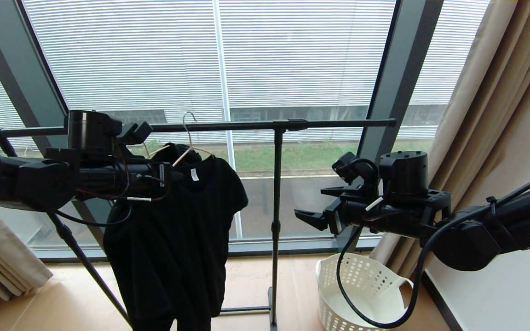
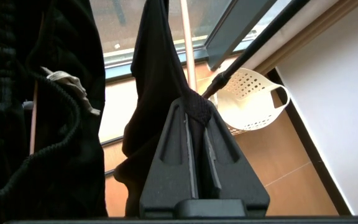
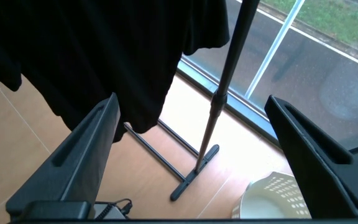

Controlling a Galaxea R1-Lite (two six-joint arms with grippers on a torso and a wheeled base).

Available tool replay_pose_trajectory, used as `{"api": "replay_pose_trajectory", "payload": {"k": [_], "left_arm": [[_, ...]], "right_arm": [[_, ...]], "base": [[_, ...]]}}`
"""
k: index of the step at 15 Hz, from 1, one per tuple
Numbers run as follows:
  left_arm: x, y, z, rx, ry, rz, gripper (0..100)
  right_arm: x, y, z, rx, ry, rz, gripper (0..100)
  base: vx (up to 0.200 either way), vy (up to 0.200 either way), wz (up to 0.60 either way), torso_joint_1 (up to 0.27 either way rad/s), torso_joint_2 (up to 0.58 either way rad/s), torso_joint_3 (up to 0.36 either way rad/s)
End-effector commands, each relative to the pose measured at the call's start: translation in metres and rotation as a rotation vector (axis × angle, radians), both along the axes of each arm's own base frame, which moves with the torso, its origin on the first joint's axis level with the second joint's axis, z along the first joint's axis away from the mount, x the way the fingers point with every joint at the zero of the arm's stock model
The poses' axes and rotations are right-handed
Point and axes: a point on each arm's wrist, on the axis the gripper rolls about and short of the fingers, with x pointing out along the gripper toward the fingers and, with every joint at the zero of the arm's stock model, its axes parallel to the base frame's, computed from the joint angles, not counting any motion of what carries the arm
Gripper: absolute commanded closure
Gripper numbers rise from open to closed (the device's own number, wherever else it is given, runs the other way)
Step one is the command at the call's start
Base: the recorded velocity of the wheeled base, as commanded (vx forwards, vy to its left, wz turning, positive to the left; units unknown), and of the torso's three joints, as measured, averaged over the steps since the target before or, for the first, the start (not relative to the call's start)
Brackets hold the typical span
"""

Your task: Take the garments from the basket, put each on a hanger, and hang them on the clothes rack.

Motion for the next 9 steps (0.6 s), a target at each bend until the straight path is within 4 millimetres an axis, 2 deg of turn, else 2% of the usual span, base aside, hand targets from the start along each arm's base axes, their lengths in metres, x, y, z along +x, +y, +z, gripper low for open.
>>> {"api": "replay_pose_trajectory", "payload": {"k": [1, 9], "left_arm": [[0.002, 0.0, -0.004, 0.001, 0.012, 0.0, 100], [0.01, -0.002, -0.016, -0.013, 0.047, 0.008, 100]], "right_arm": [[0.0, 0.0, 0.0, 0.0, 0.001, 0.001, 0], [0.0, 0.0, -0.003, -0.015, -0.003, 0.008, 0]], "base": [[0.0, 0.0, 0.0, 0.0, 0.0, 0.0], [0.0, 0.0, 0.0, 0.0, 0.0, 0.0]]}}
